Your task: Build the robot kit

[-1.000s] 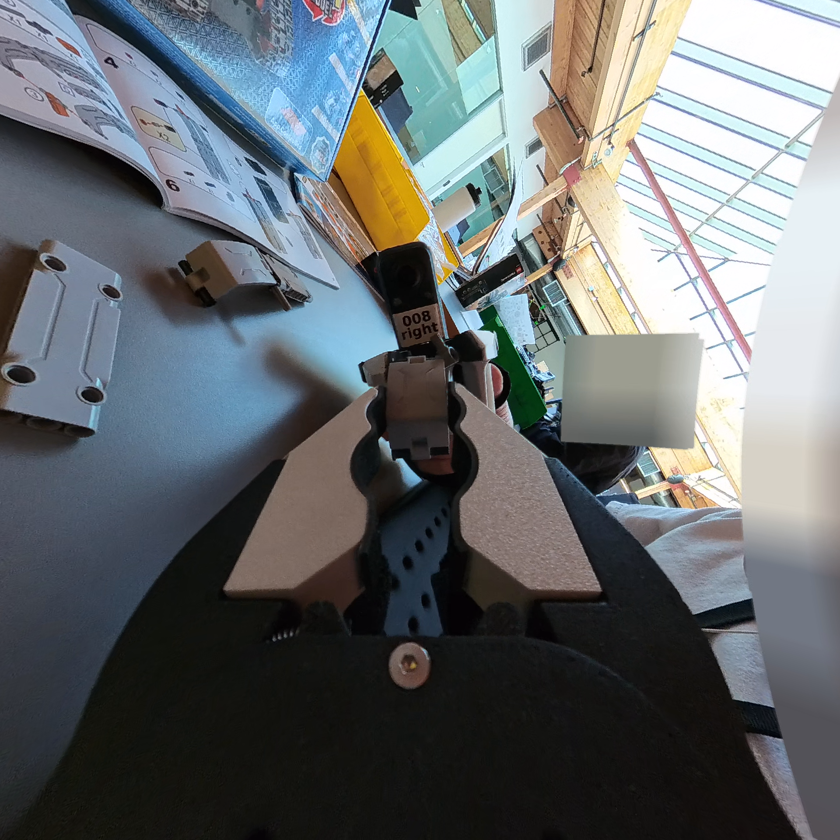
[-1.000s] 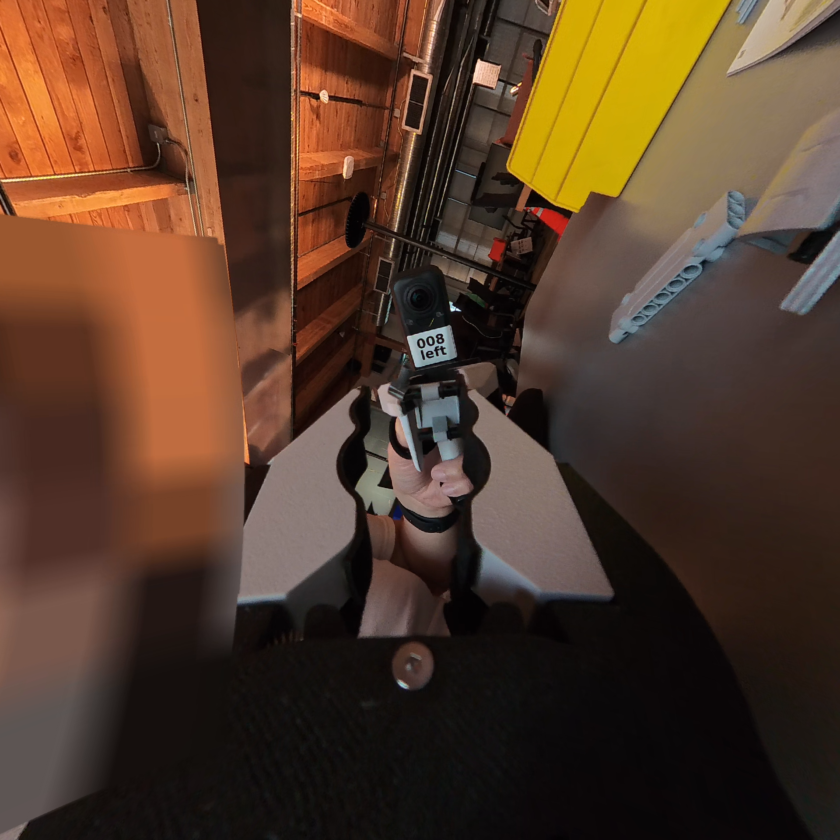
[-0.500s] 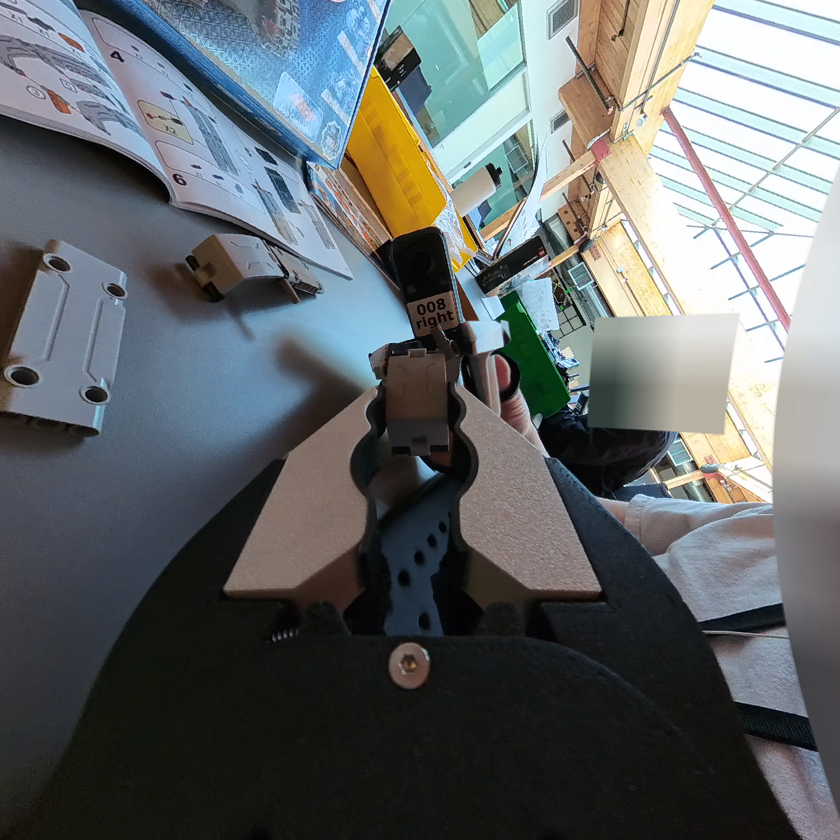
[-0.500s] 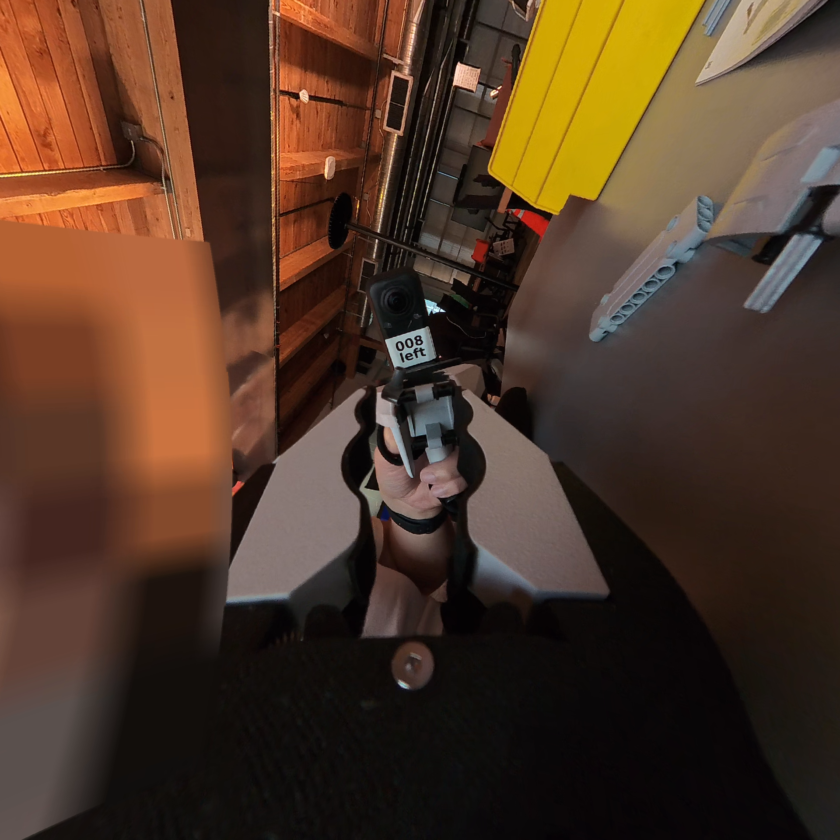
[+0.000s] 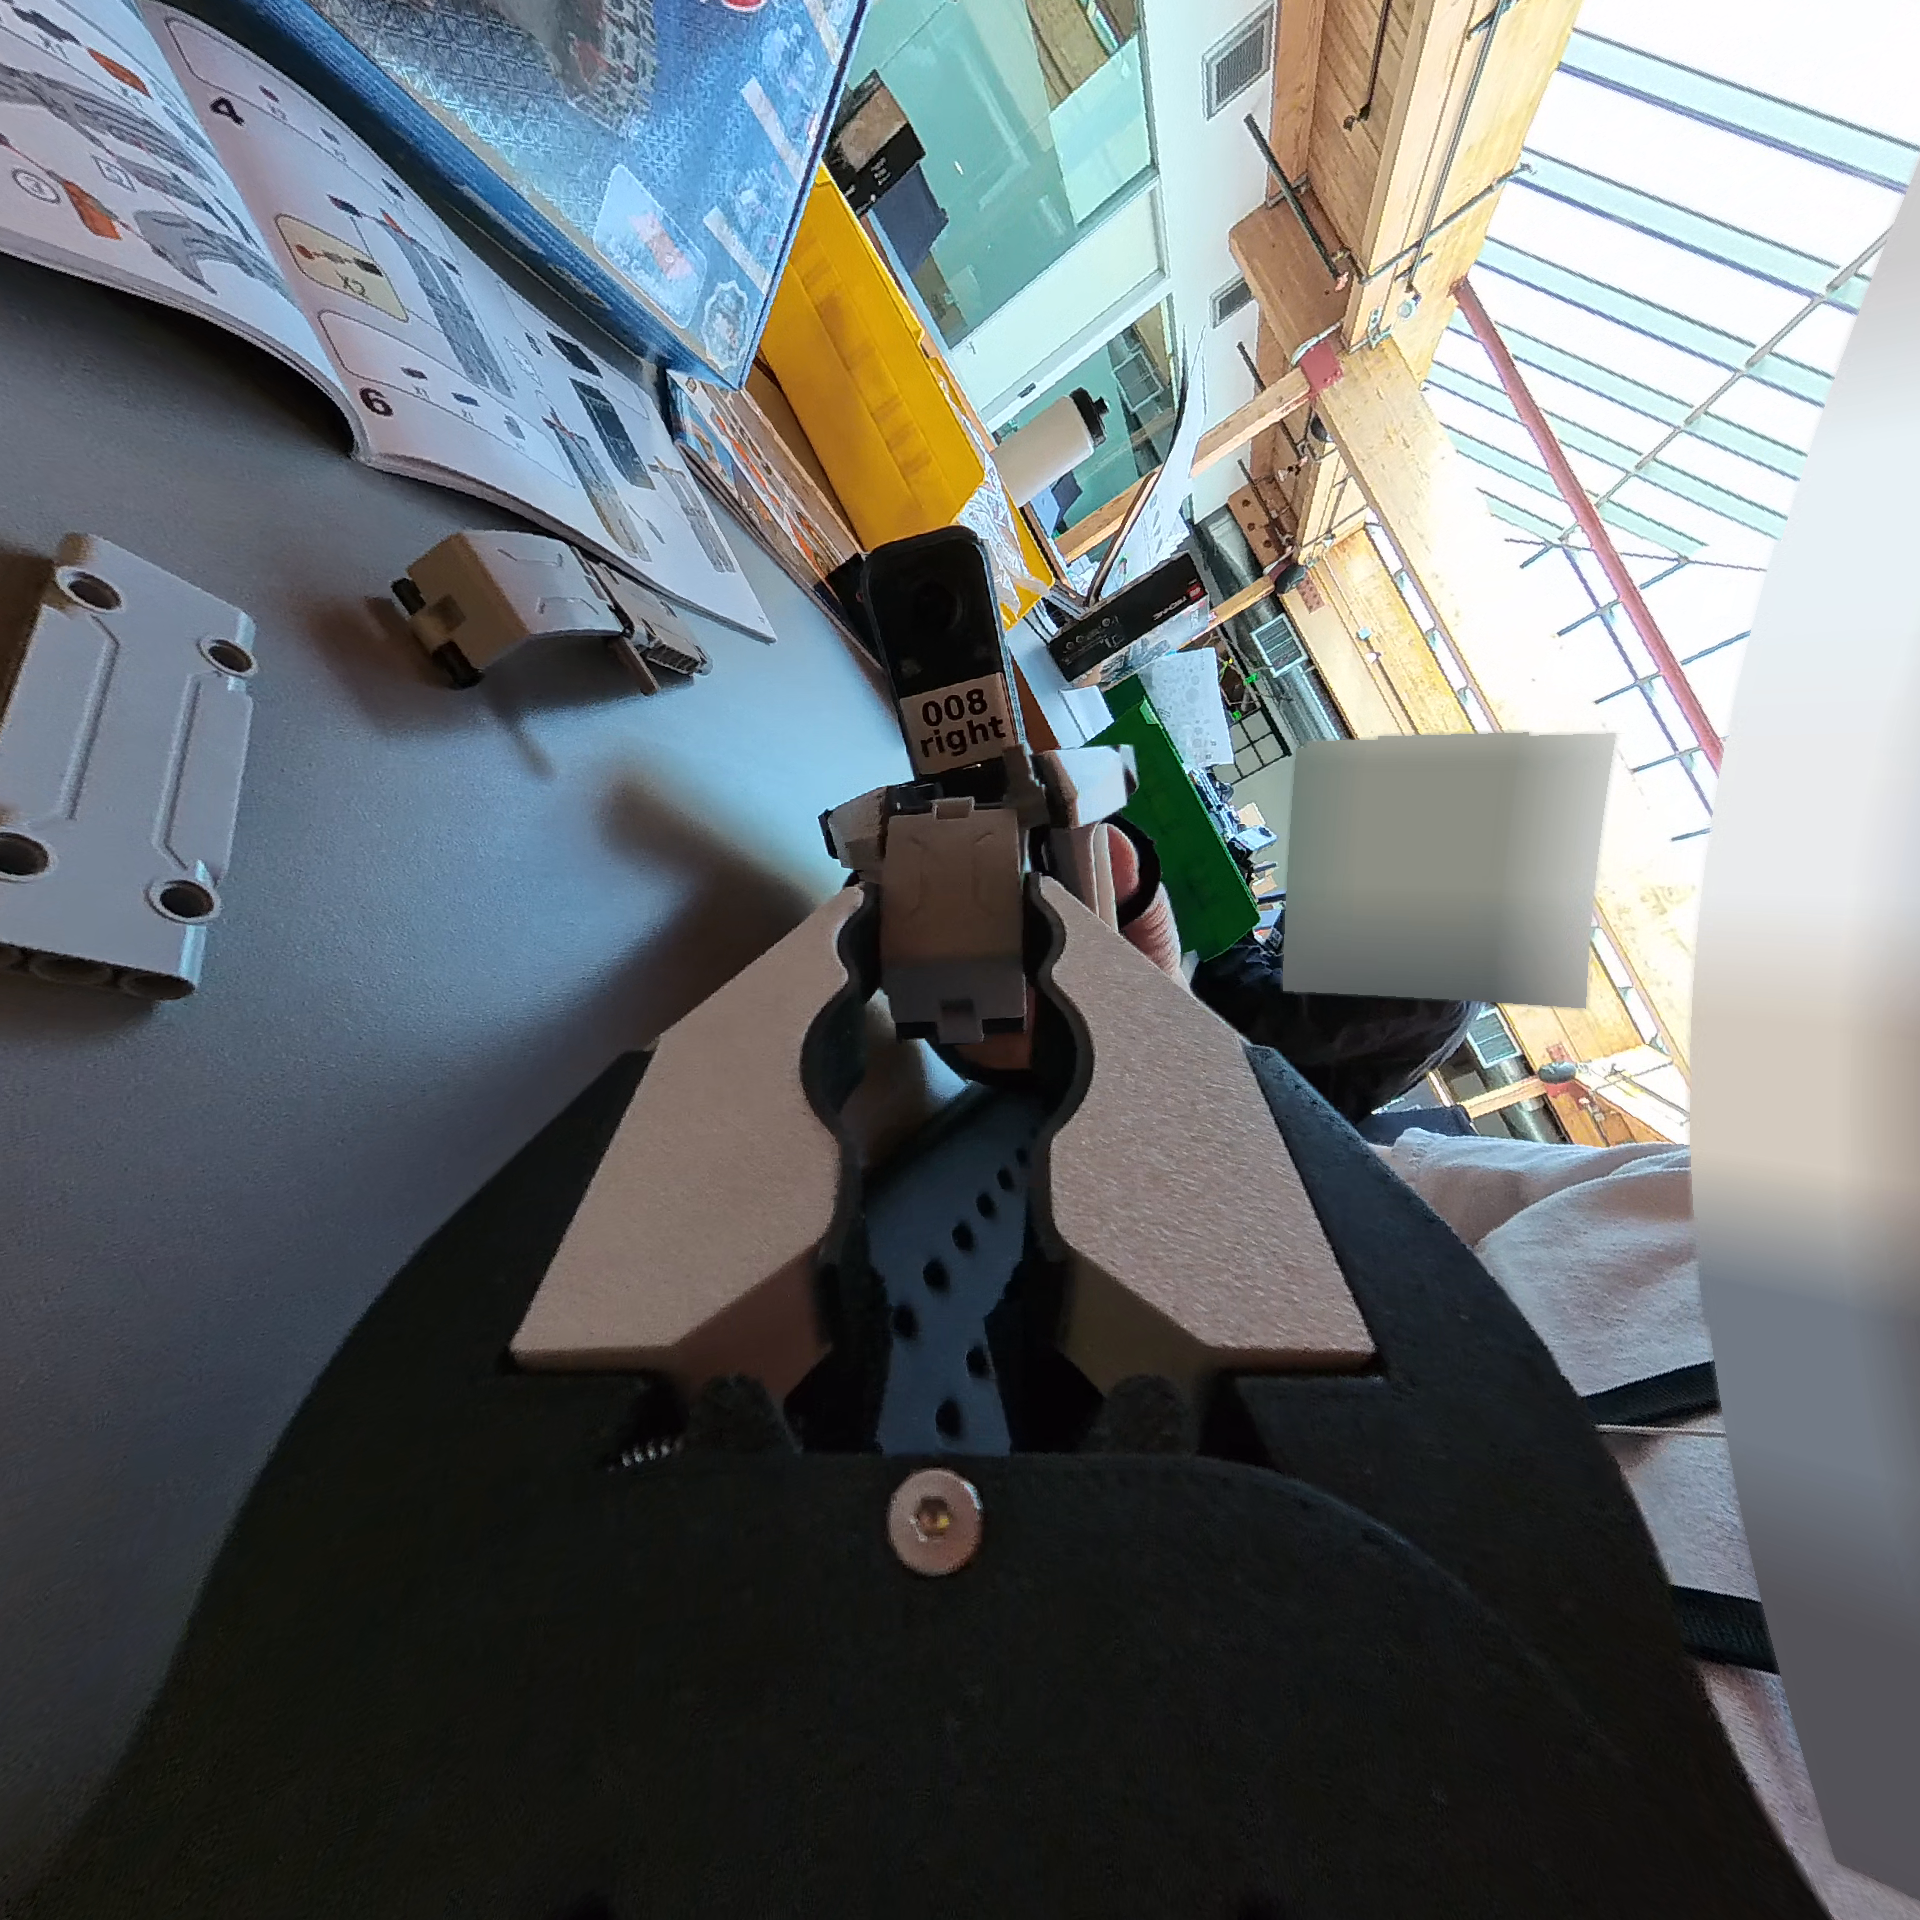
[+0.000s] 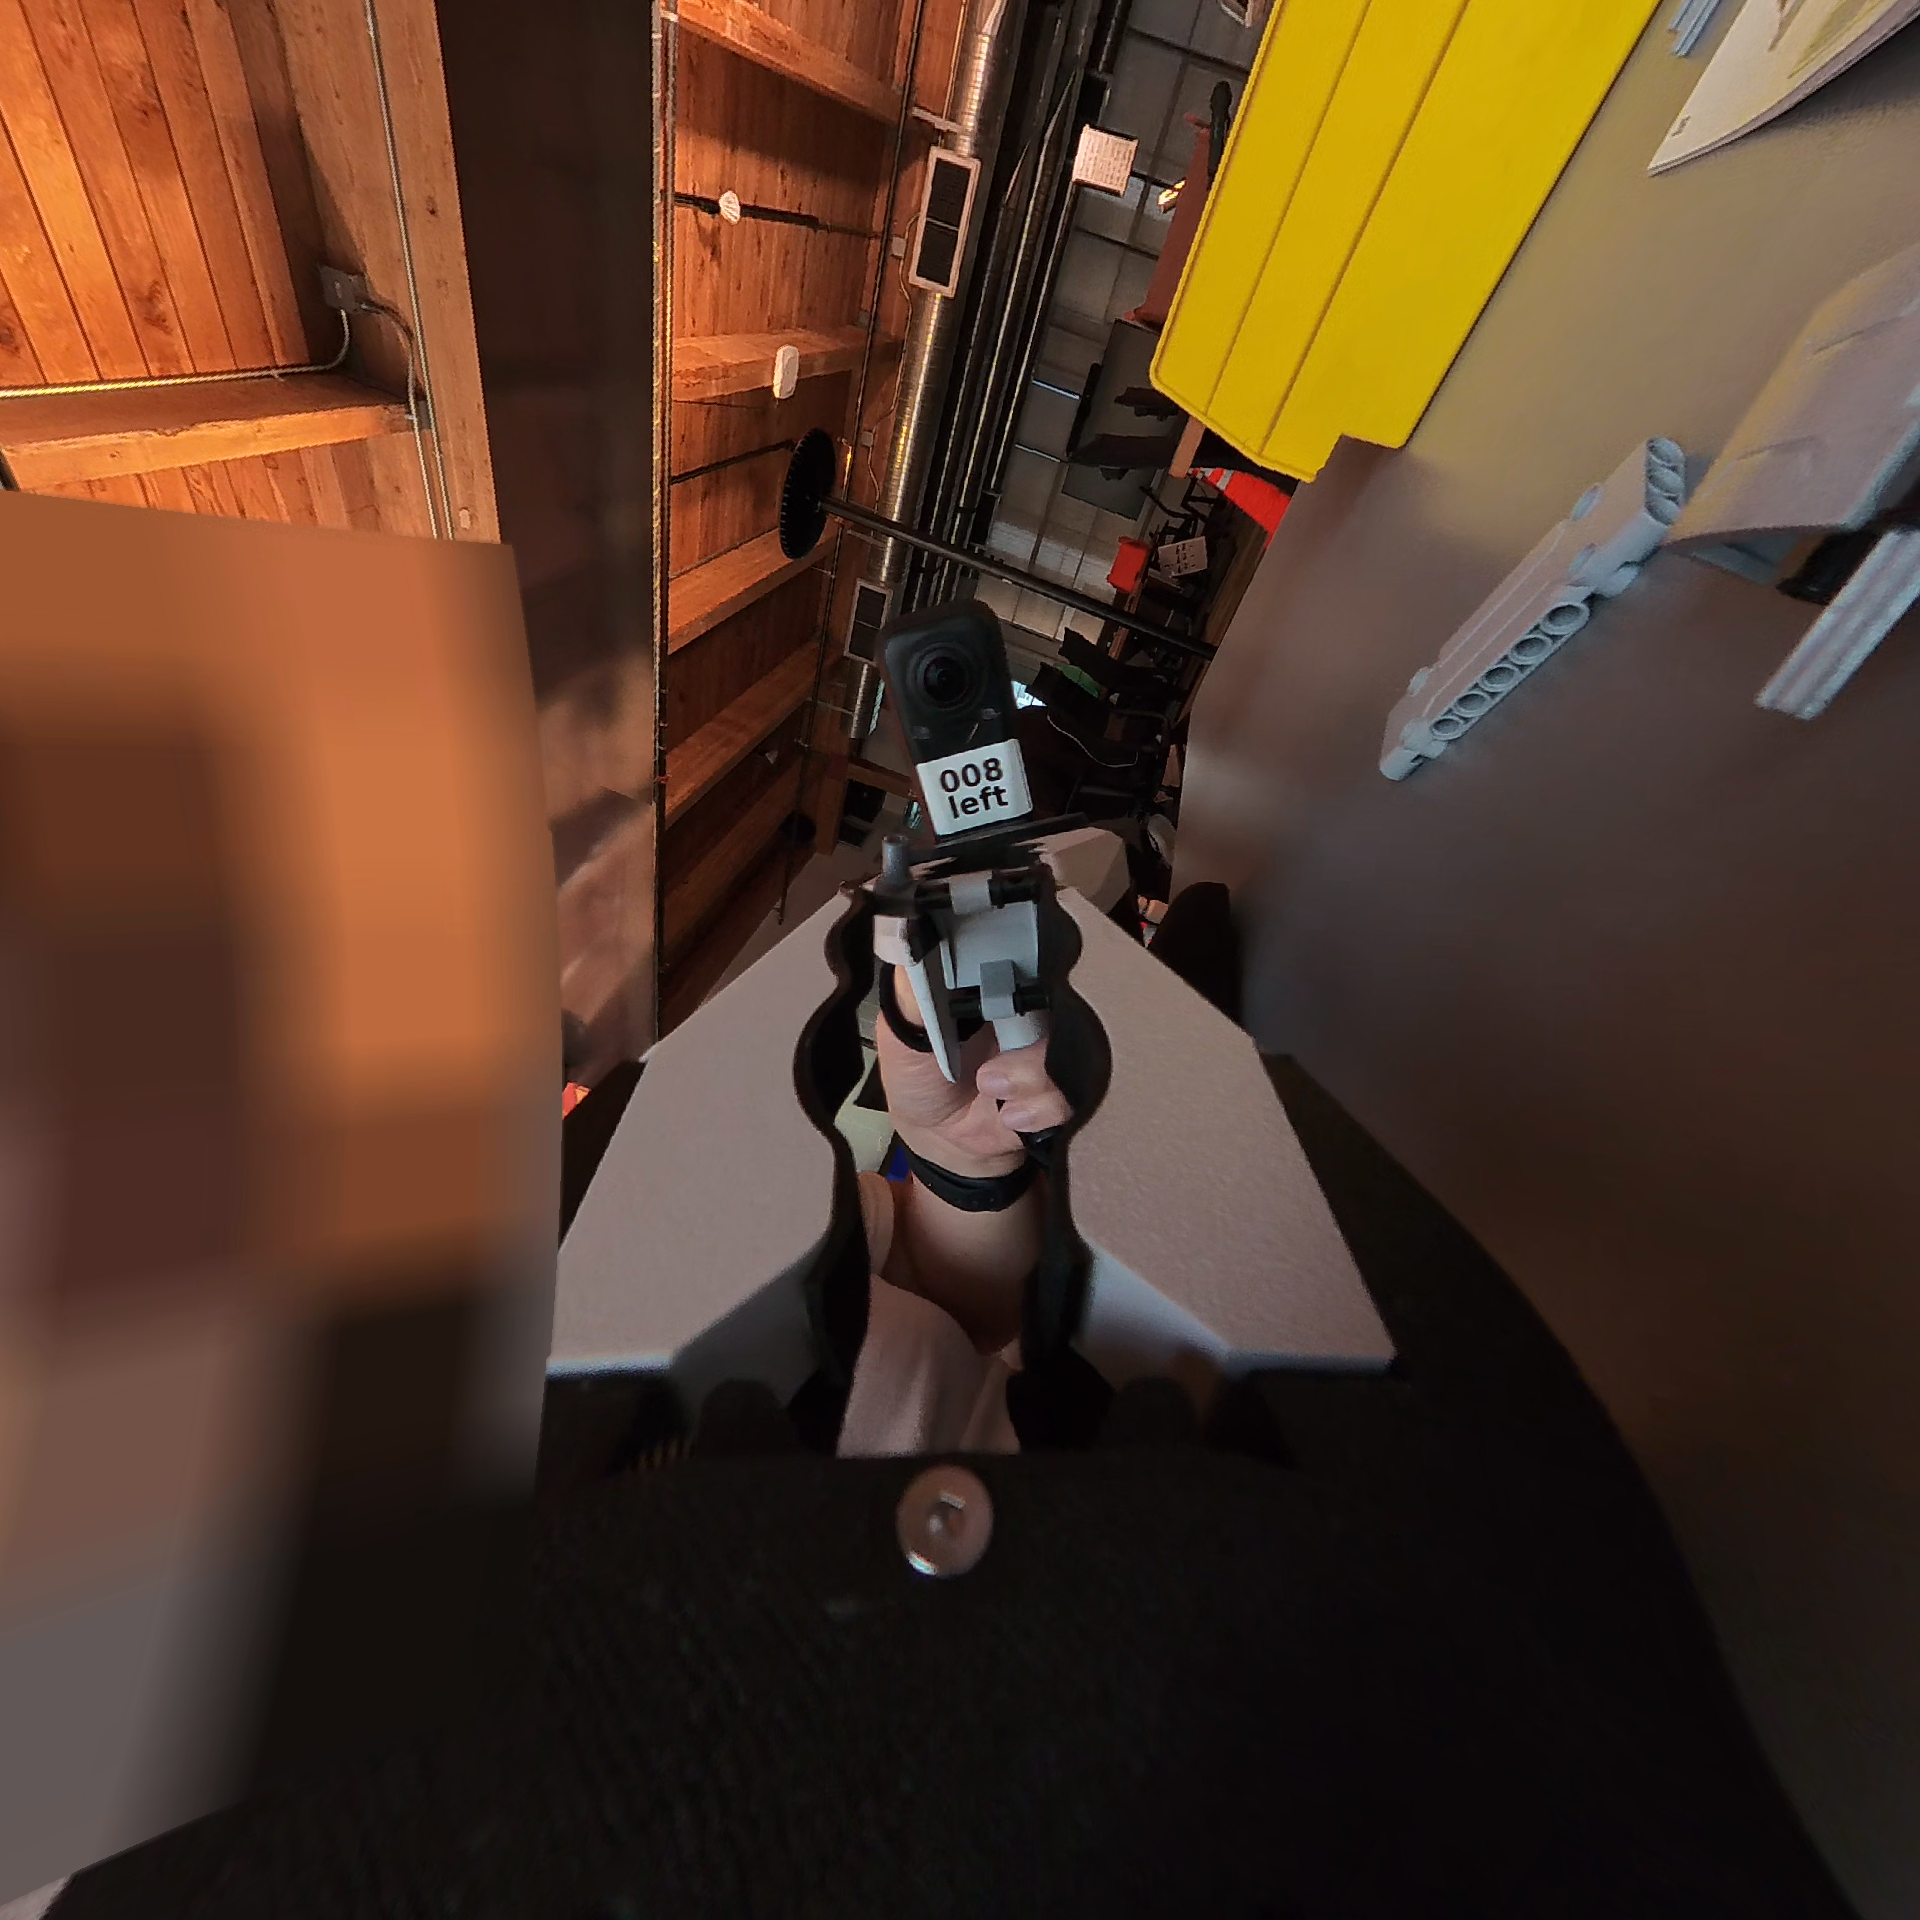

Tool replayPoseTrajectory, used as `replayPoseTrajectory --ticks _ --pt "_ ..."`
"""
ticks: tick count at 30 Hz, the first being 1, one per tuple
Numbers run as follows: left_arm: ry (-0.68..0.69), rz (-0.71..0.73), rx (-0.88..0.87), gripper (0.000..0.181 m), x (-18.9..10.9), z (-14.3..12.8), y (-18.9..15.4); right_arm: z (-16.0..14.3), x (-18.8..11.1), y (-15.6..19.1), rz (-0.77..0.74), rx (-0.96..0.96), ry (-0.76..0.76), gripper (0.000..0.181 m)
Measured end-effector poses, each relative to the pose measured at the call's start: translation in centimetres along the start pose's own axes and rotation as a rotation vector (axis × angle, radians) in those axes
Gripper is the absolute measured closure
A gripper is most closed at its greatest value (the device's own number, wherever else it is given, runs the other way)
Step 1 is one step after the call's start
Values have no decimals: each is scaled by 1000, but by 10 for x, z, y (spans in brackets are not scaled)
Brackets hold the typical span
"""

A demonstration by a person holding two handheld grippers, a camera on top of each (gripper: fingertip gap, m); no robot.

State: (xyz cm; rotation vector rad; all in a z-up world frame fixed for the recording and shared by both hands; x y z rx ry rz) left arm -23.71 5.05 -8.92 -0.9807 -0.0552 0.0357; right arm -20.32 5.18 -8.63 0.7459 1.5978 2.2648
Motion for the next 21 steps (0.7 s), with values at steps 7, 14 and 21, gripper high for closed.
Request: replayPoseTrajectory --ticks 7,14,21 --pt "0 -38 -16 157 -1 0 -4 0 1 4 43 20 3 152" --pt "24 -32 13 157 1 -4 -4 -1 0 4 41 -6 10 153" --pt "67 -6 73 157 3 -11 -5 -1 0 5 43 -23 16 152"
Point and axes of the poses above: each gripper's, where its closed fingertips meet, x out along the fingers, z out of its top, y = z × x across the jaws, the point moved 2 cm from there along -x, back along the fingers, and after that the axes turned 7 degrees about -y, right-handed, at the moved point
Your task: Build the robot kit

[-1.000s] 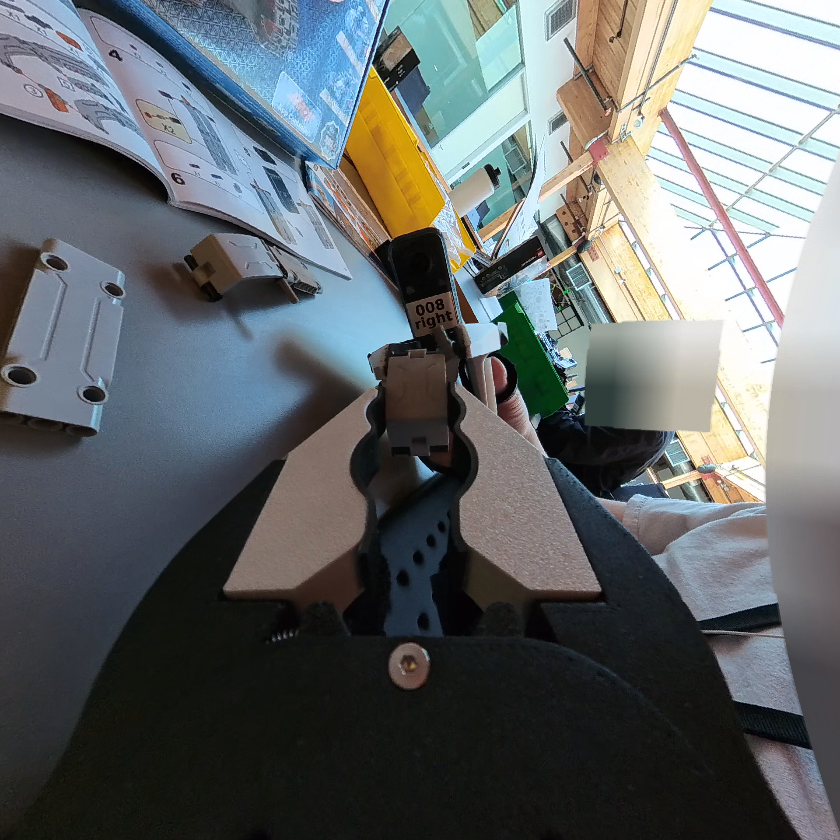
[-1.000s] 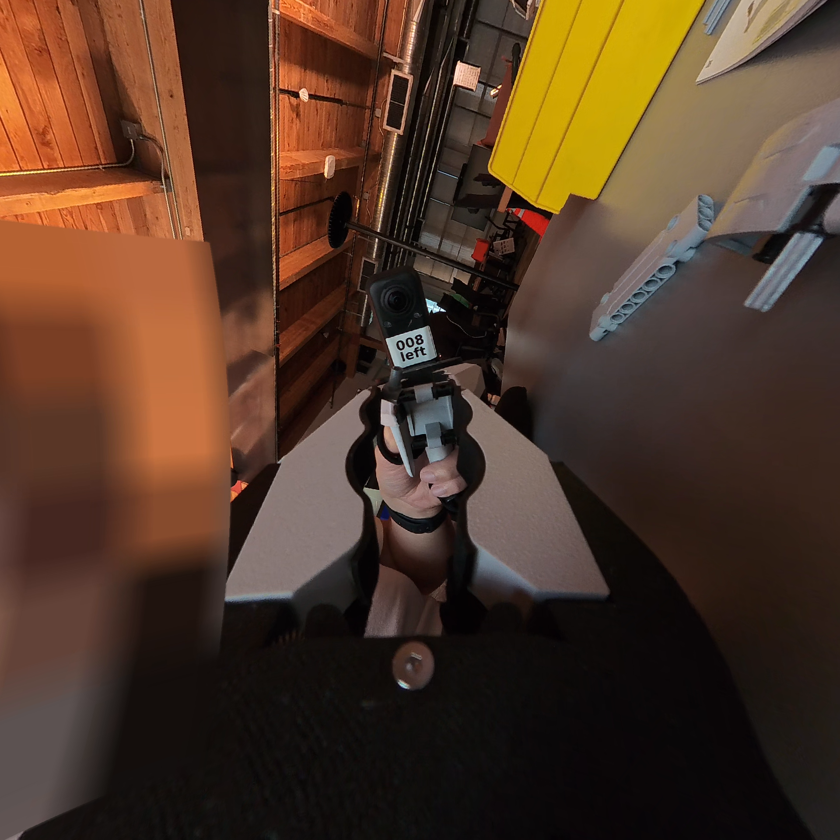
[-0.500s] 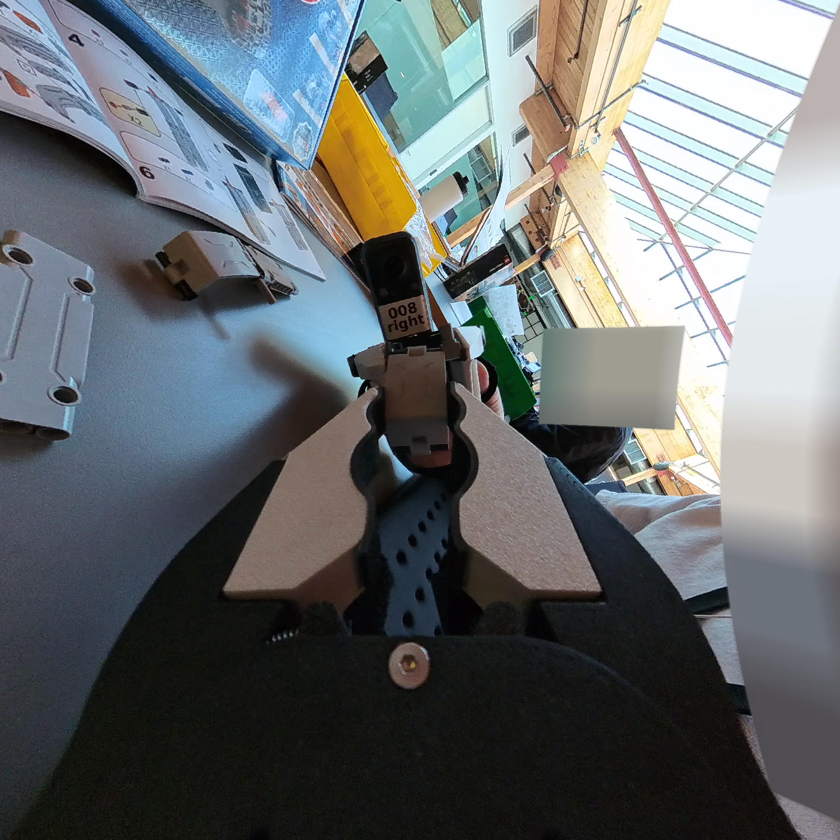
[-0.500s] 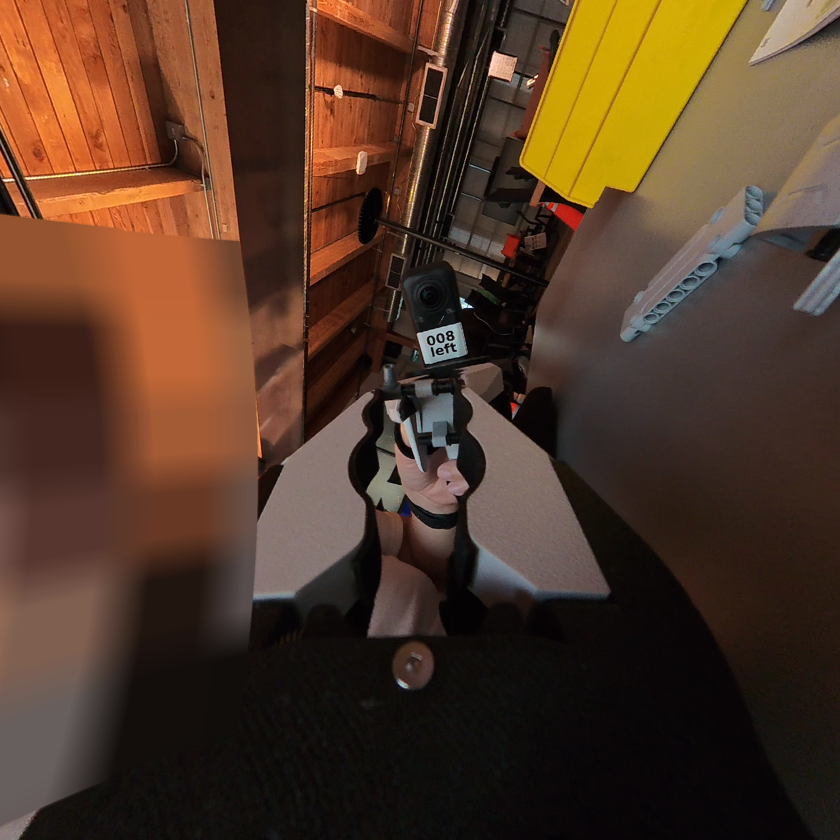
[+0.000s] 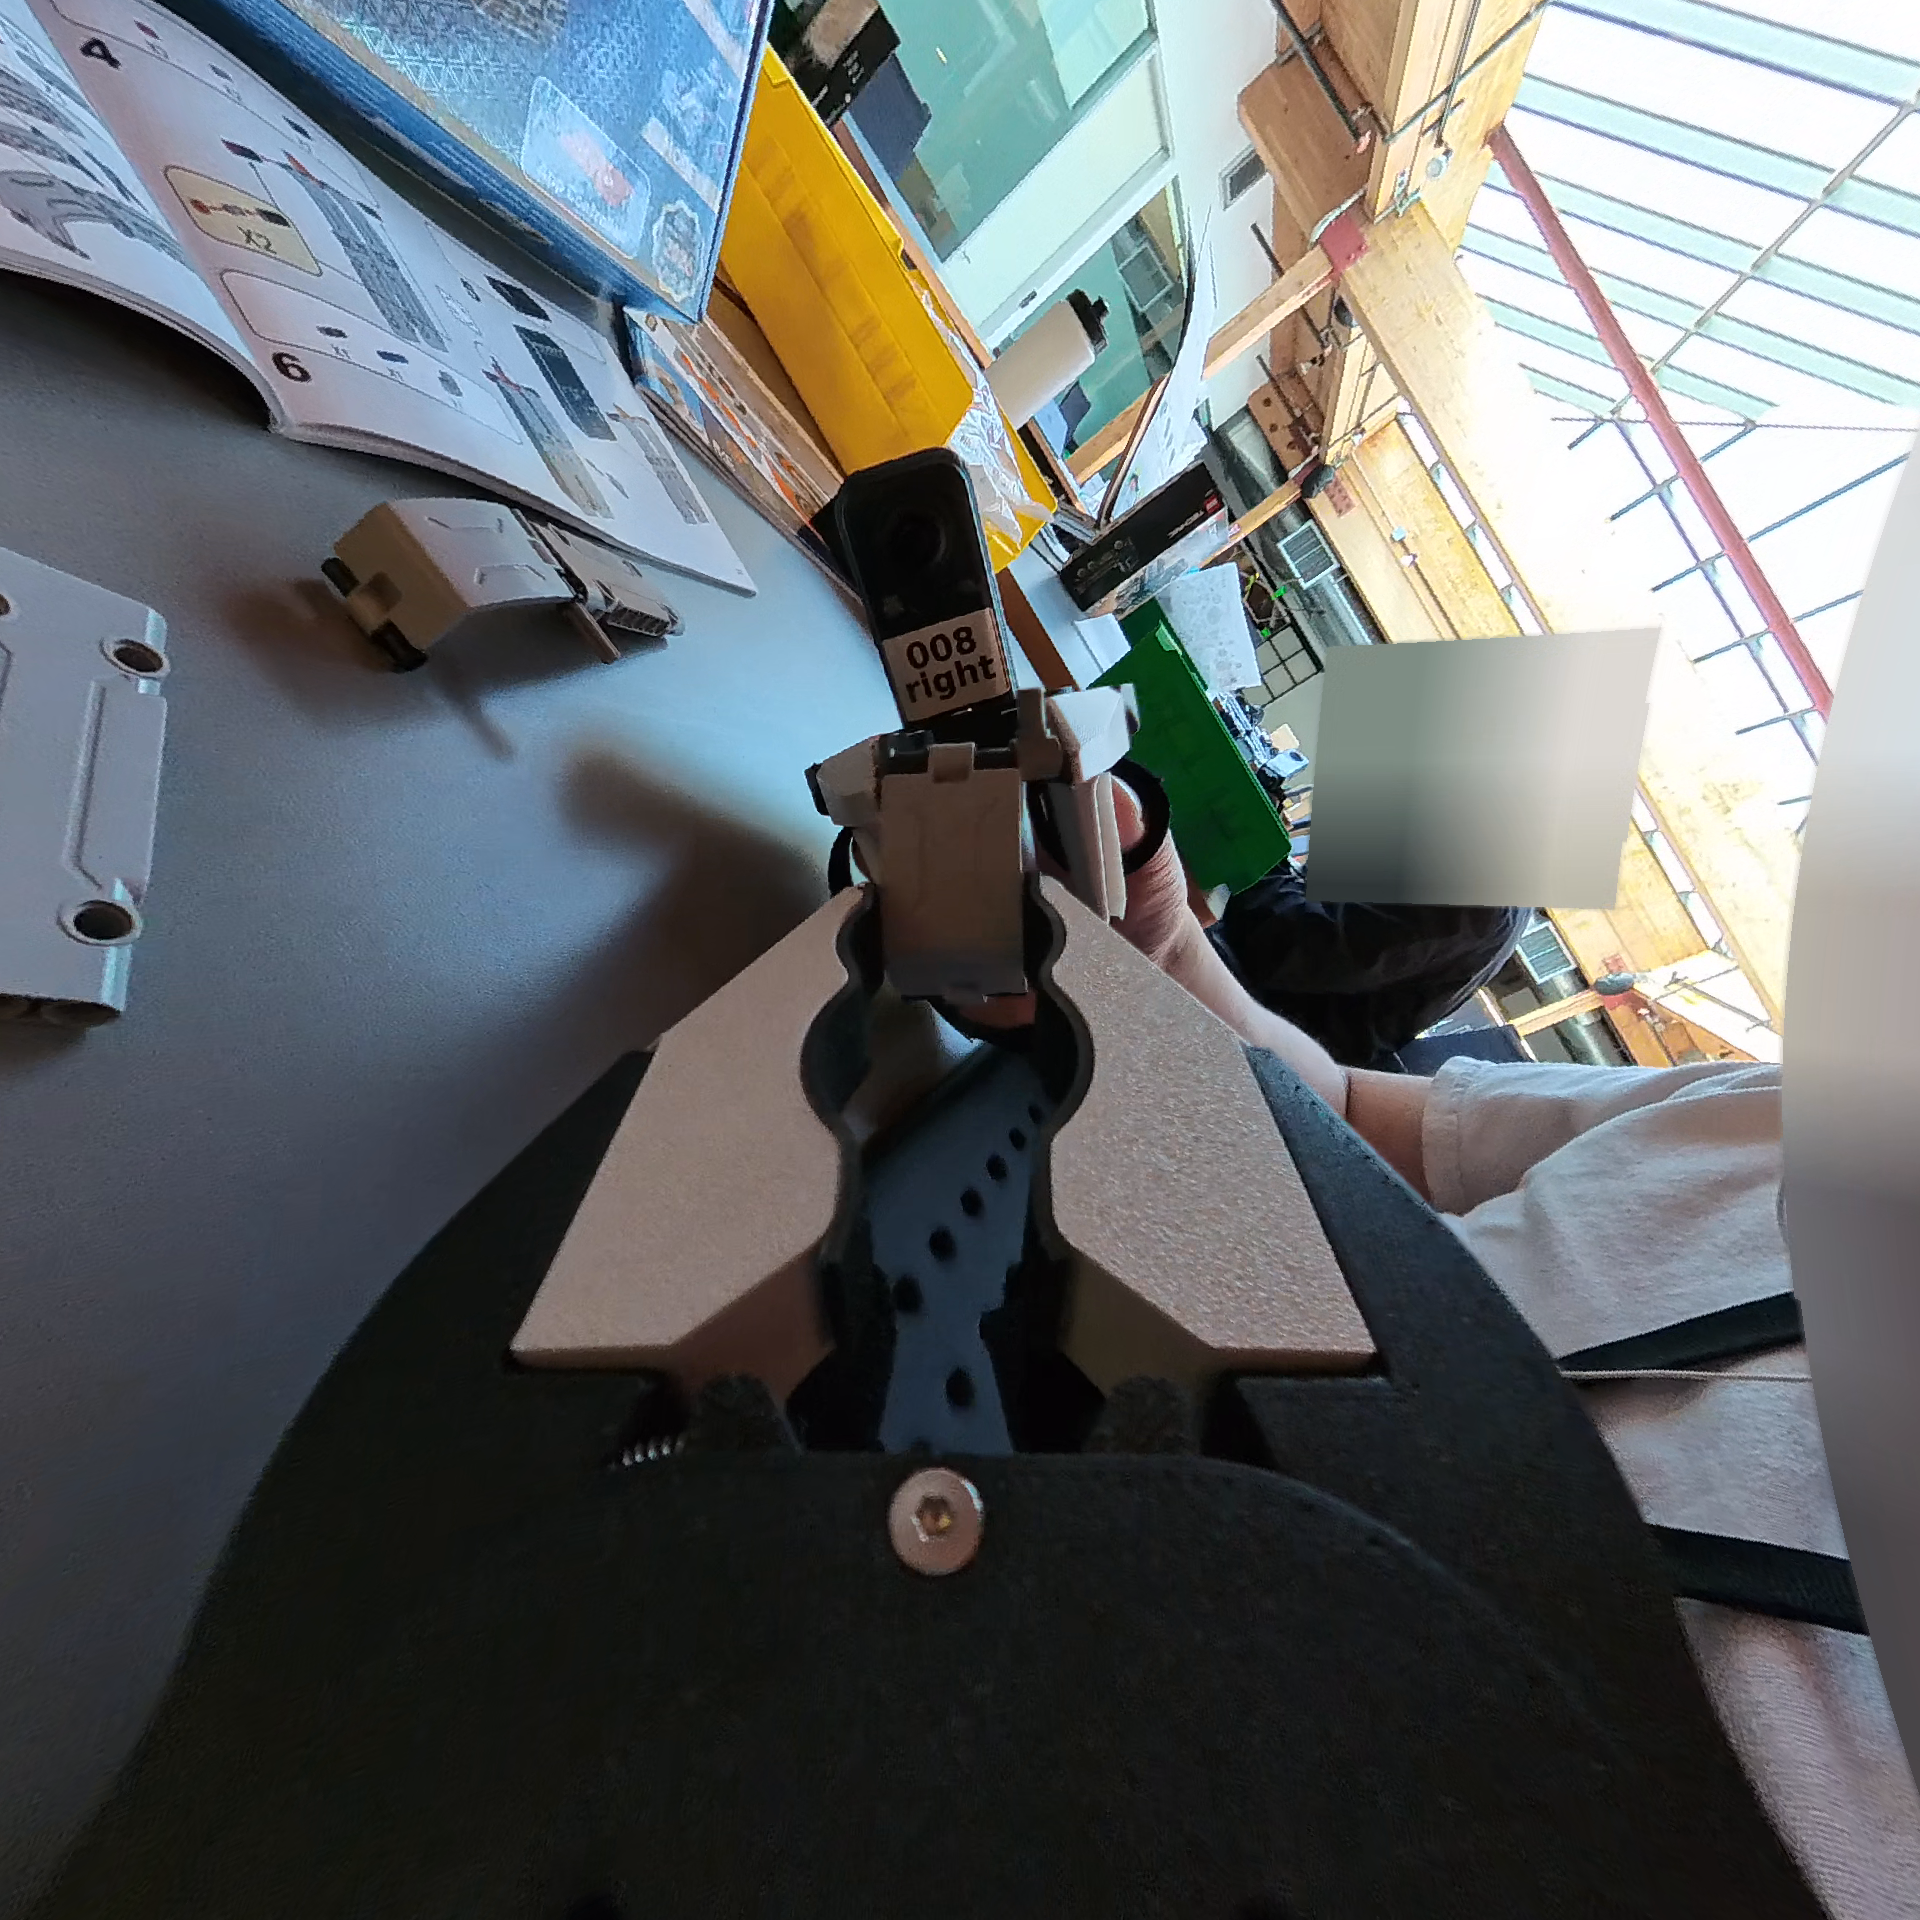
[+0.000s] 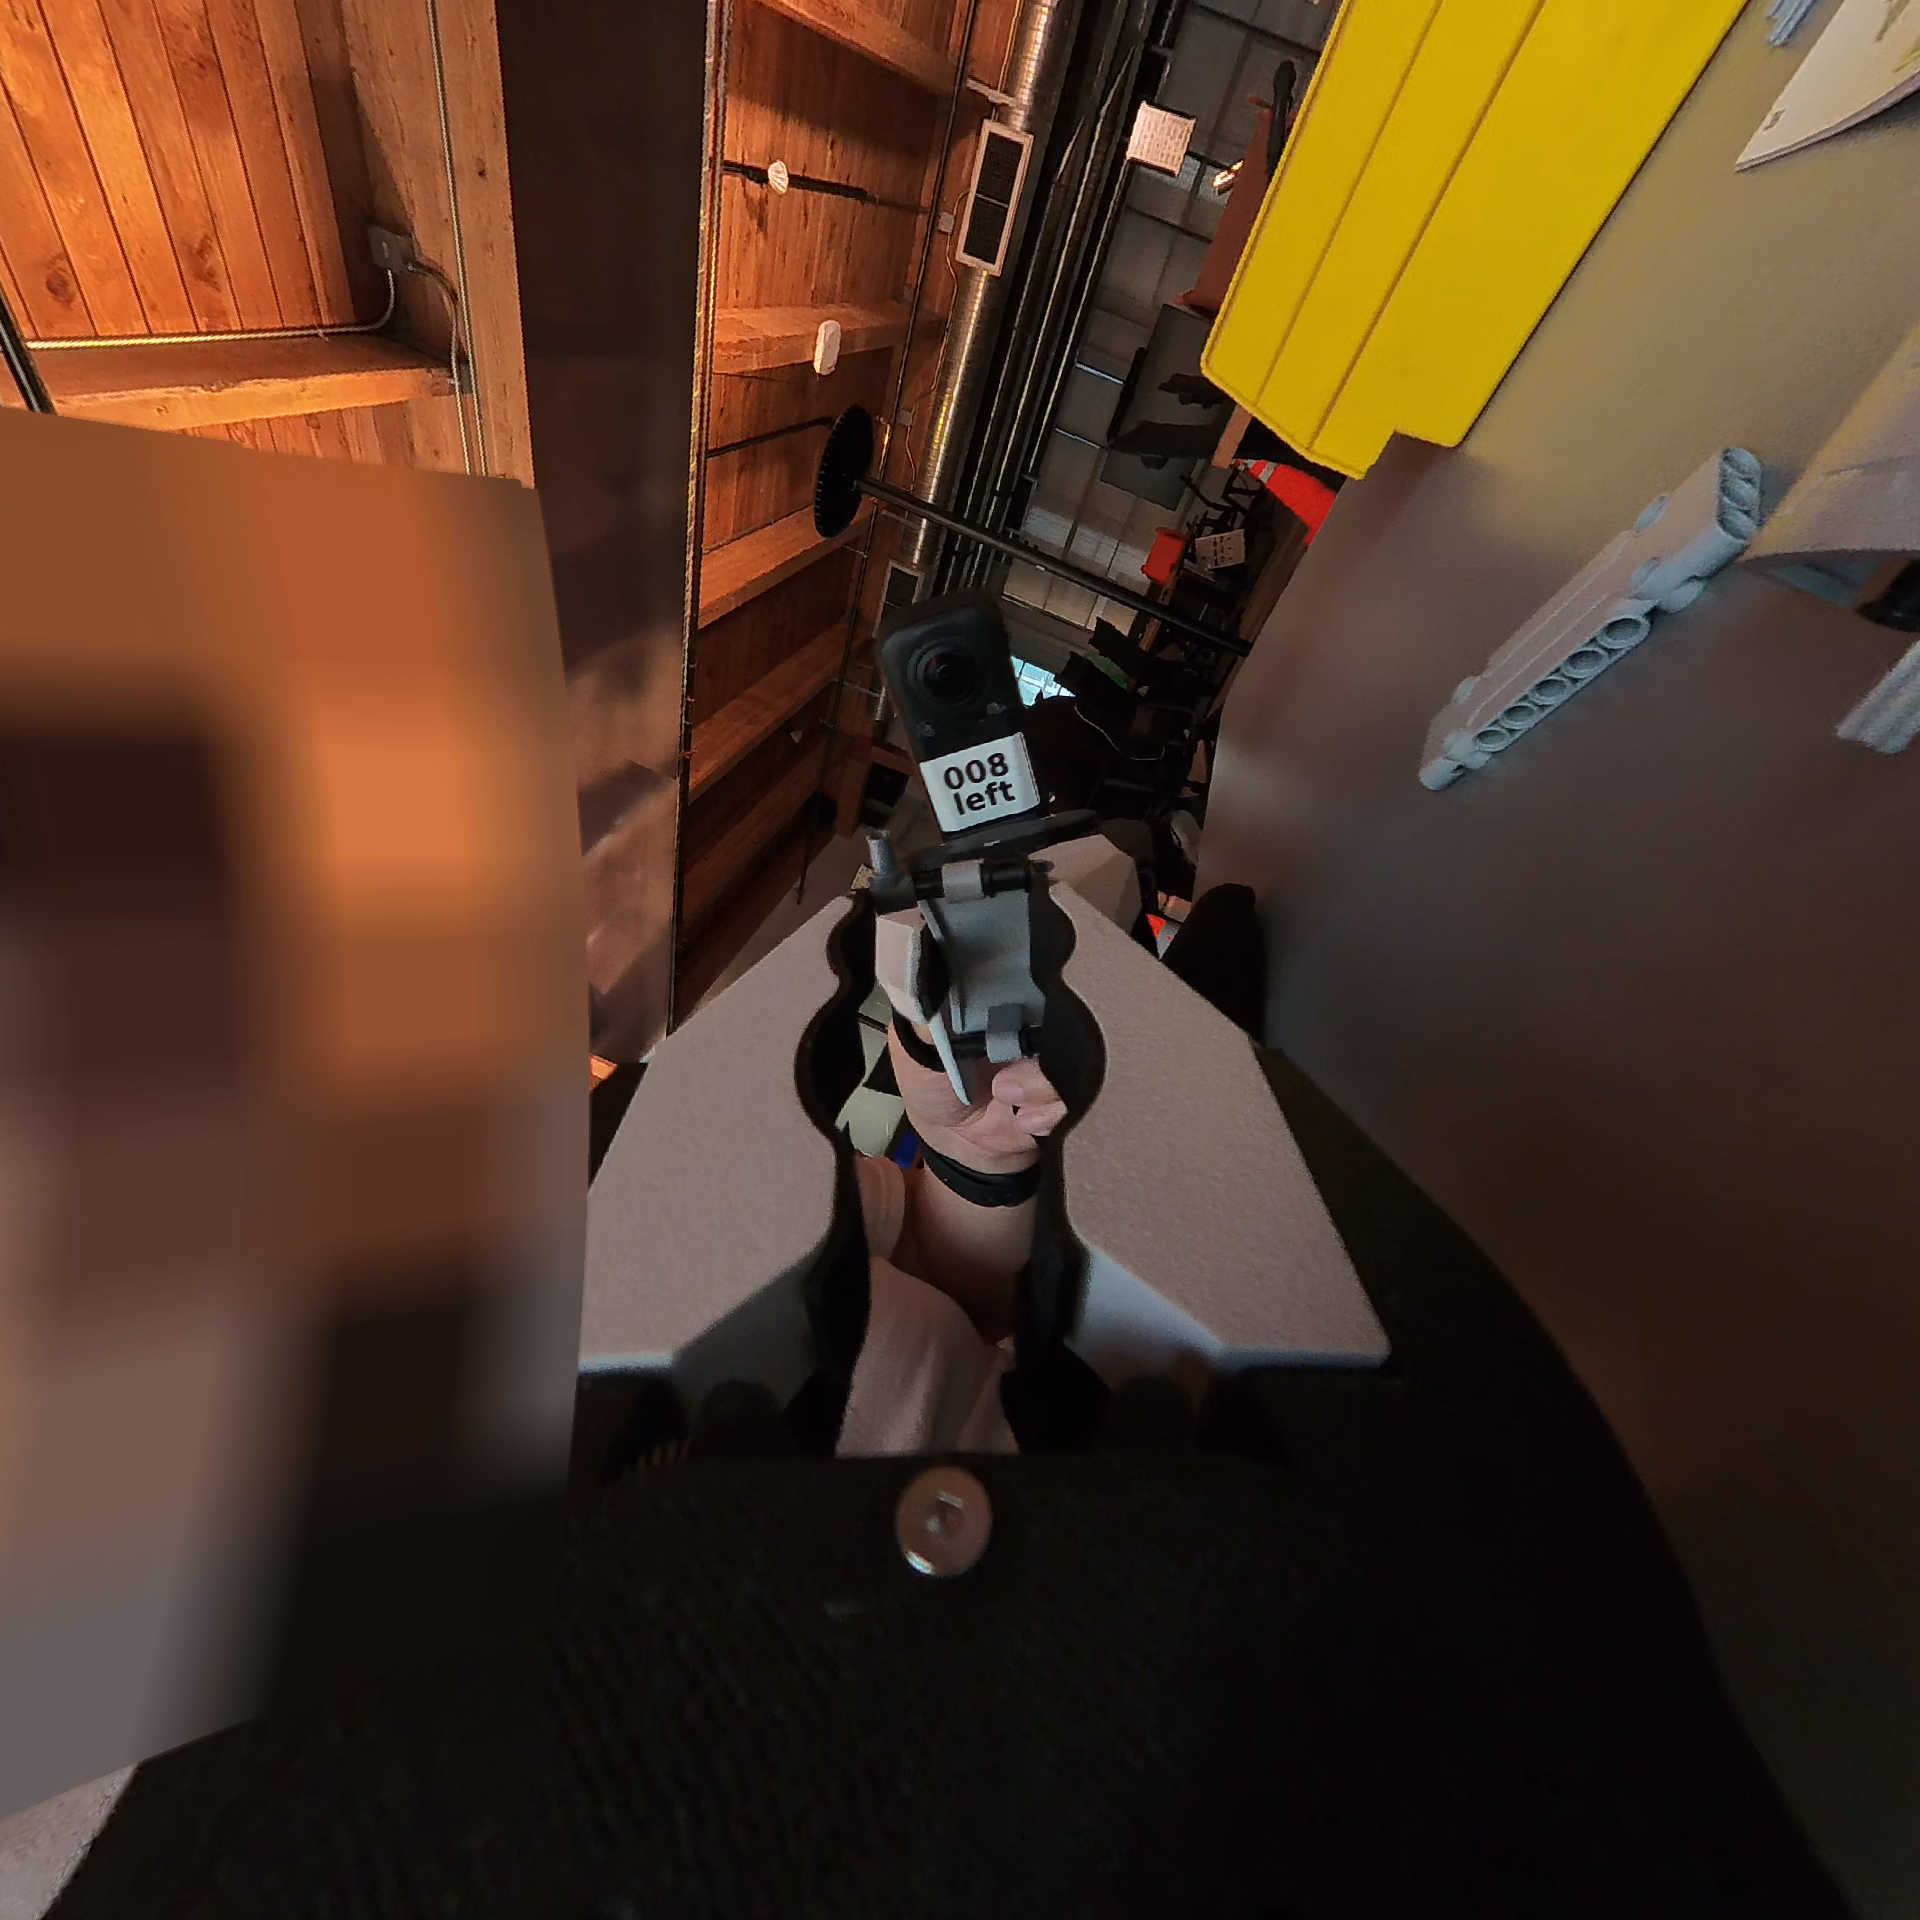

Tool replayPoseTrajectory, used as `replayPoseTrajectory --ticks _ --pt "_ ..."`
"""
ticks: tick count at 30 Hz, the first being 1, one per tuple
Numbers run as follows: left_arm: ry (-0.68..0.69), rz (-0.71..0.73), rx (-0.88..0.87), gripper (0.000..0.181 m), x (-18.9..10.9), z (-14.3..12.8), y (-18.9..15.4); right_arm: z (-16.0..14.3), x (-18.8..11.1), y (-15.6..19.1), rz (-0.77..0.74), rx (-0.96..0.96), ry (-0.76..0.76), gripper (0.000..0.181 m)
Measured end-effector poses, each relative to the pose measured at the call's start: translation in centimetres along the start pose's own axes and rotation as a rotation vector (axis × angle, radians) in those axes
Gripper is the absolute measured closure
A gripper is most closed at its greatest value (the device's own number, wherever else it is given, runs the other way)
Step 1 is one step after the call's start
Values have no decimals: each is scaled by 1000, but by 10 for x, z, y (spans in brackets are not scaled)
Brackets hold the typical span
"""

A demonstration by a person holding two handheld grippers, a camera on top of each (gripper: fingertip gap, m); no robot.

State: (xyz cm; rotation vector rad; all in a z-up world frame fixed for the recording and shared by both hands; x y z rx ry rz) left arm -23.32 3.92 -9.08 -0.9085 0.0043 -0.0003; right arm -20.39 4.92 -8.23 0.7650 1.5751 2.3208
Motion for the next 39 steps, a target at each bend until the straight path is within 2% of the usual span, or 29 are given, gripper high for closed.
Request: replayPoseTrajectory --ticks 39 --pt "91 123 121 156 8 -13 6 -4 6 -2 -33 -166 12 153"
Point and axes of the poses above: each gripper's, where its closed fingertips meet, x out along the fingers, z out of its top, y = z × x across the jaws, the point moved 2 cm from there along -x, back along the fingers, and after that the axes turned 7 degrees about -y, right-handed, at the moved point
